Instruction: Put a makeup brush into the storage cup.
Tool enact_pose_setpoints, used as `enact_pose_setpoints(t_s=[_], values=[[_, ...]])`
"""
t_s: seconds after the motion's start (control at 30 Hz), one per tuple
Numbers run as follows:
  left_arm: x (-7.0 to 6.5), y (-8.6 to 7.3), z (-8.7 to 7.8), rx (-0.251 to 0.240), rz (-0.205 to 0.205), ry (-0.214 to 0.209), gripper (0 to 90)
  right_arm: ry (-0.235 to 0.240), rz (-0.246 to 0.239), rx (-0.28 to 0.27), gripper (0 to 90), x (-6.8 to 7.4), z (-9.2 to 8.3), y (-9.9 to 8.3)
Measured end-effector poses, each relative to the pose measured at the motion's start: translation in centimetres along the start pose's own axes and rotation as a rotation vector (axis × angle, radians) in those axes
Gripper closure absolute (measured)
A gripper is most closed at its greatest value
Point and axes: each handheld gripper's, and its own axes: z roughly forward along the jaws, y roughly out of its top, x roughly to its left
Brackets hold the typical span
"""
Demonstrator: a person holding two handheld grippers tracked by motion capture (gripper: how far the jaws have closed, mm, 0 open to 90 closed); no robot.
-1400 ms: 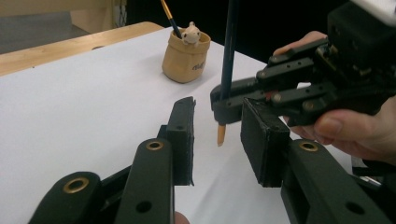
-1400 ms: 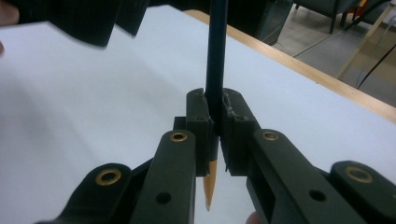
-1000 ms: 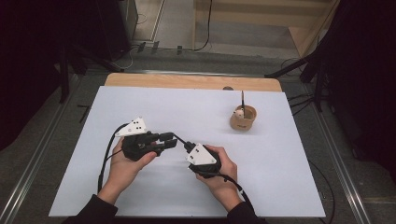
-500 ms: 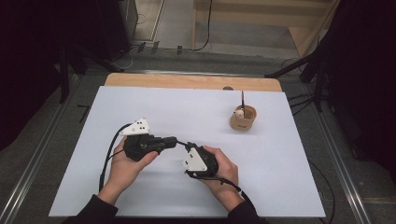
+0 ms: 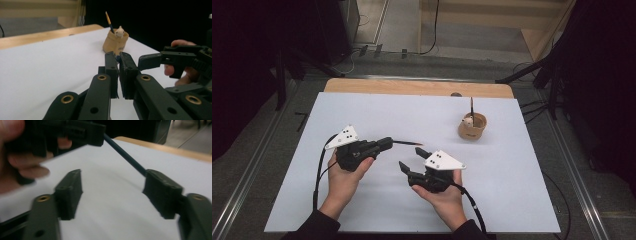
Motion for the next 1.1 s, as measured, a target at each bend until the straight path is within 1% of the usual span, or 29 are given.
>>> enact_pose_setpoints(t_s=[0.03,0.07,0.1,0.17,0.2,0.23,0.27,0.33,0.4,0.47,0.5,0.53,0.63,0.77,0.83,0.9,0.97,1.1], values=[[-0.1,-0.1,0.0,-0.008,0.001,0.007,87.0,0.015,0.039,-0.008,23.4,-0.1,-0.1,0.1],[-0.1,-0.1,-0.1,-0.018,0.005,0.011,87.0,0.034,0.089,-0.015,21.2,-0.2,-0.1,0.2],[-0.1,-0.2,-0.1,-0.032,0.0,0.009,87.0,0.044,0.129,-0.025,17.9,-0.2,-0.1,0.2],[-0.2,-0.3,-0.2,-0.046,0.003,-0.001,87.0,0.053,0.191,-0.033,18.1,-0.2,-0.1,0.1],[-0.2,-0.4,-0.2,-0.056,0.006,0.001,87.0,0.053,0.215,-0.037,21.3,-0.2,-0.1,0.1],[-0.3,-0.5,-0.2,-0.067,0.009,-0.002,87.0,0.056,0.256,-0.049,24.8,-0.3,-0.2,-0.1],[-0.4,-0.6,-0.2,-0.074,0.011,-0.001,87.0,0.062,0.287,-0.058,27.0,-0.3,-0.2,-0.2],[-0.5,-0.7,-0.1,-0.081,0.015,0.0,87.0,0.07,0.339,-0.07,28.3,-0.3,-0.1,-0.4],[-0.6,-0.8,-0.1,-0.094,0.017,-0.005,87.0,0.088,0.407,-0.086,34.8,-0.4,-0.2,-0.5],[-0.7,-0.9,0.0,-0.101,0.021,-0.007,87.0,0.095,0.47,-0.102,37.9,-0.6,-0.2,-0.6],[-0.8,-0.9,0.0,-0.106,0.02,-0.009,87.0,0.101,0.499,-0.109,38.0,-0.8,-0.2,-0.6],[-0.8,-1.0,0.0,-0.105,0.019,-0.016,87.0,0.11,0.514,-0.111,37.9,-0.9,-0.1,-0.6],[-1.0,-1.4,0.3,-0.115,0.018,-0.028,87.0,0.108,0.552,-0.114,36.6,-1.4,0.0,-0.7],[-1.2,-1.8,0.7,-0.12,0.013,-0.045,87.0,0.094,0.643,-0.108,29.9,-2.3,0.1,-0.9],[-1.3,-1.9,0.8,-0.122,0.012,-0.047,87.0,0.091,0.677,-0.109,27.3,-2.7,0.1,-1.0],[-1.3,-2.0,0.9,-0.124,0.012,-0.05,87.0,0.092,0.718,-0.116,27.0,-3.1,0.1,-1.1],[-1.5,-2.1,1.0,-0.126,0.016,-0.058,87.0,0.094,0.751,-0.115,28.9,-3.4,0.0,-1.1],[-1.8,-2.3,1.2,-0.124,0.026,-0.057,87.0,0.089,0.794,-0.118,30.5,-3.9,0.1,-1.3]])
